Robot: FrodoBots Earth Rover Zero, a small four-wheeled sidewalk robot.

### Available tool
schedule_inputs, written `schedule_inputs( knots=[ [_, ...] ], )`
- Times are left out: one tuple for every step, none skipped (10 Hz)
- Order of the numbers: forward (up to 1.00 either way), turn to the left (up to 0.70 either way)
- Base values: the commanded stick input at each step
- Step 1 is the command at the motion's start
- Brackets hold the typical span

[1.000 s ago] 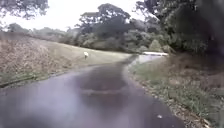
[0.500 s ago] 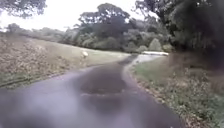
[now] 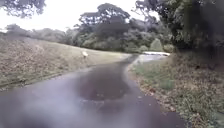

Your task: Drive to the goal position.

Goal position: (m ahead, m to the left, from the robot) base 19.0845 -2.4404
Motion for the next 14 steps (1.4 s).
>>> schedule_inputs(
  knots=[
    [0.45,0.02],
    [0.45,0.02],
    [0.45,0.02],
    [0.45,0.02],
    [0.45,0.02],
    [0.45,0.02],
    [0.45,0.02],
    [0.45,0.02],
    [0.45,0.02],
    [0.45,0.02],
    [0.45,0.02],
    [0.45,0.02],
    [0.45,0.02],
    [0.45,0.02]
  ],
)
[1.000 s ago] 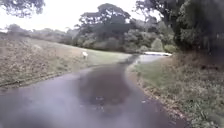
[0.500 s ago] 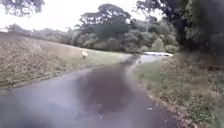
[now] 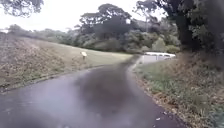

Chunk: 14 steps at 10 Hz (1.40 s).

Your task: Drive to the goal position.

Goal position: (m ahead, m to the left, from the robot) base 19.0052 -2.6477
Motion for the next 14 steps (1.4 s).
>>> schedule_inputs(
  knots=[
    [0.45,0.02],
    [0.45,0.02],
    [0.45,0.02],
    [0.45,0.02],
    [0.45,0.02],
    [0.45,0.02],
    [0.45,0.02],
    [0.45,0.02],
    [0.45,0.02],
    [0.45,0.02],
    [0.45,0.02],
    [0.45,0.03],
    [0.45,0.02],
    [0.45,0.02]
  ],
)
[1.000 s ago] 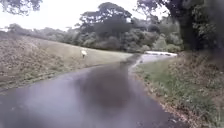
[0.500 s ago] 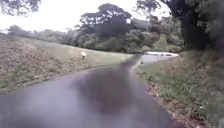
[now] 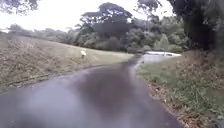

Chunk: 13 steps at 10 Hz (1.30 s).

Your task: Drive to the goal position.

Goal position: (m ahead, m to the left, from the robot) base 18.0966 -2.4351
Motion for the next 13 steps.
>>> schedule_inputs(
  knots=[
    [0.45,0.00],
    [0.45,-0.27],
    [0.45,-0.27],
    [0.45,-0.27],
    [0.45,-0.27],
    [0.45,-0.27],
    [0.45,-0.27],
    [0.45,-0.27],
    [0.45,-0.27],
    [0.45,-0.14],
    [0.45,0.00],
    [0.45,0.01],
    [0.45,0.02]
  ],
)
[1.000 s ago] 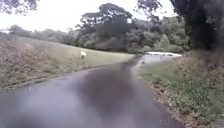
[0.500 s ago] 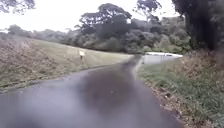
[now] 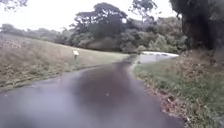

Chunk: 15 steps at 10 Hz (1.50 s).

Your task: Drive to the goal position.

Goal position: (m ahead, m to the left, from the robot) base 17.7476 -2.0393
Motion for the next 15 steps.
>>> schedule_inputs(
  knots=[
    [0.45,0.02],
    [0.45,0.02],
    [0.45,0.02],
    [0.45,0.03],
    [0.45,0.02],
    [0.45,0.02],
    [0.45,0.02],
    [0.45,0.02],
    [0.45,0.02],
    [0.45,0.03],
    [0.45,0.03],
    [0.45,0.02],
    [0.45,0.02],
    [0.45,0.03],
    [0.45,0.03]
  ],
)
